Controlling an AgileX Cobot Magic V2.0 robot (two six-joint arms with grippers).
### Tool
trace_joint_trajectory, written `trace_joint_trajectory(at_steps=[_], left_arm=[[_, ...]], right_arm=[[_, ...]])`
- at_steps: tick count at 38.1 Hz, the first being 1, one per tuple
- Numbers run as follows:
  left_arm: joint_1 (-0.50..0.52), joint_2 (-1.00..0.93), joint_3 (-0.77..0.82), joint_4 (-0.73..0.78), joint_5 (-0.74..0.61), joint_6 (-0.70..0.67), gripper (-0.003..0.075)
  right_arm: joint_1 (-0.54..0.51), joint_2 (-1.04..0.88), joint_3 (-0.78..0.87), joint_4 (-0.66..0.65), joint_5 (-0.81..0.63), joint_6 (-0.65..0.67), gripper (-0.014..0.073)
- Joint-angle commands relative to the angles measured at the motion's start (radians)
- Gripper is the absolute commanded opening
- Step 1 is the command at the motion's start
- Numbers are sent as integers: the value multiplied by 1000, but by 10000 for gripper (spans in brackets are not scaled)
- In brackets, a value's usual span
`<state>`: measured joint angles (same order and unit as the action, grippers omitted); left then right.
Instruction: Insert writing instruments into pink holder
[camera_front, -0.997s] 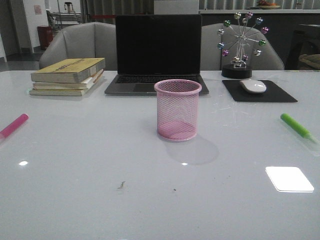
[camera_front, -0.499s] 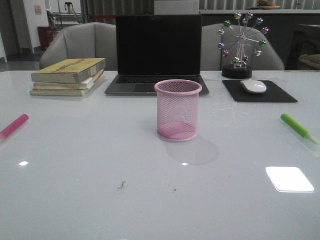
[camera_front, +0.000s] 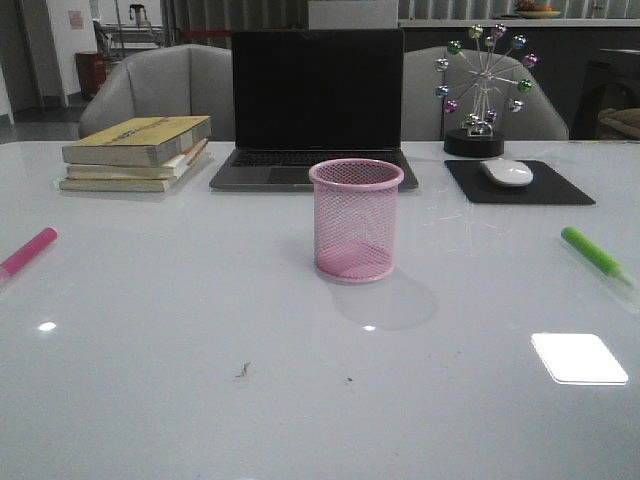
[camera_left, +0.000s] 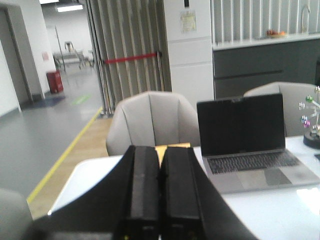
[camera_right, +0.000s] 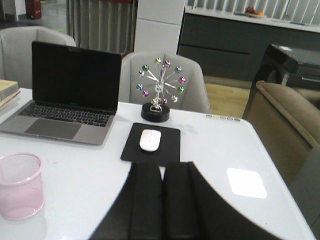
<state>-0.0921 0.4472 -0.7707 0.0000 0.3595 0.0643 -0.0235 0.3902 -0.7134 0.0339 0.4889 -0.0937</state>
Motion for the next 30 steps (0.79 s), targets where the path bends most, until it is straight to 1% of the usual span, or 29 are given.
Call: trace_joint_trajectory(at_steps=[1, 7, 12, 21, 30], left_arm=[[3, 74, -35, -16, -79, -6, 94], [3, 171, -35, -16, -74, -6, 94], [3, 219, -29, -16, -71, -6, 94], [3, 251, 10, -66, -73, -6, 94], [3, 251, 14, -71, -79, -6, 94]], right_arm=[[1, 92, -37, -12, -74, -7, 57], [1, 204, -37, -12, -68, -7, 57], [1, 251, -37, -12, -69, -7, 57], [1, 279, -37, -12, -69, -7, 57], [1, 279, -37, -12, -69, -7, 57]])
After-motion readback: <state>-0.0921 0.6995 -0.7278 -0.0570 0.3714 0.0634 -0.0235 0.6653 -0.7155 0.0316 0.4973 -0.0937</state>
